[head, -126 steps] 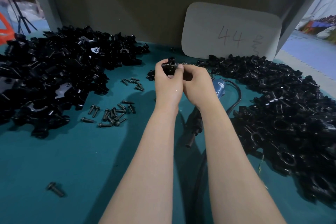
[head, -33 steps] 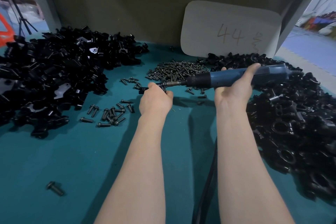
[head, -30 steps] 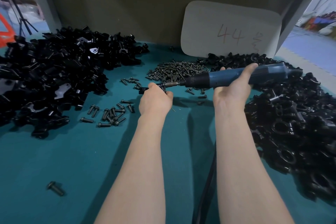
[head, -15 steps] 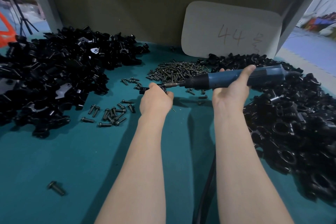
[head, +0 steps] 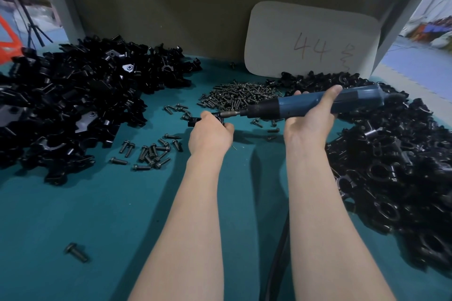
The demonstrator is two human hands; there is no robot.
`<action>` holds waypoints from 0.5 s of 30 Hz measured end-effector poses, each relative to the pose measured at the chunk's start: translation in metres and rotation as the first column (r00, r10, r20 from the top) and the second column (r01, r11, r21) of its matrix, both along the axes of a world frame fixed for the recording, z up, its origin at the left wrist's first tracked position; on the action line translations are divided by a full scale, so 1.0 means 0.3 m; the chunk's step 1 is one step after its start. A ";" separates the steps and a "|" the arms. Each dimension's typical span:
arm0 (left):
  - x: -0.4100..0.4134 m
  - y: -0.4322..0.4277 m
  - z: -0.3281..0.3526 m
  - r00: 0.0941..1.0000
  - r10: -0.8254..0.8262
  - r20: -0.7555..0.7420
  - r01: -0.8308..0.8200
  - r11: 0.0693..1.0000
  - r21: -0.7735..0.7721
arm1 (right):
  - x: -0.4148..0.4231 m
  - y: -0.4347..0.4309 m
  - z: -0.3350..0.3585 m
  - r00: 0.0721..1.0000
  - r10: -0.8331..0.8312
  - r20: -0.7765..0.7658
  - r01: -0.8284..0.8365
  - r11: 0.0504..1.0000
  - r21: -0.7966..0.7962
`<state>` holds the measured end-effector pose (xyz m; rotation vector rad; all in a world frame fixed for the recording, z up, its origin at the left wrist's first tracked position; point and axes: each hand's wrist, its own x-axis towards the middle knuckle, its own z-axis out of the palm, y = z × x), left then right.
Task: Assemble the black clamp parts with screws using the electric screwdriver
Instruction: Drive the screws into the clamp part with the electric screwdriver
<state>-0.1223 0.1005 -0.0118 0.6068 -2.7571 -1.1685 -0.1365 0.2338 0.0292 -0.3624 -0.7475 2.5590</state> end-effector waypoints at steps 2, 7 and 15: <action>-0.001 0.000 0.001 1.000 0.002 0.004 -0.002 1.000 -0.002 | 0.000 -0.002 -0.001 1.000 -0.004 -0.005 0.004 1.000 -0.001; -0.002 0.000 0.000 1.000 -0.002 0.014 0.002 1.000 -0.001 | 0.005 -0.006 -0.004 1.000 0.005 -0.026 -0.006 1.000 -0.007; 0.001 -0.007 0.008 0.997 -0.033 0.066 0.032 0.999 0.015 | 0.008 -0.005 -0.008 0.992 0.079 -0.097 -0.075 0.996 0.039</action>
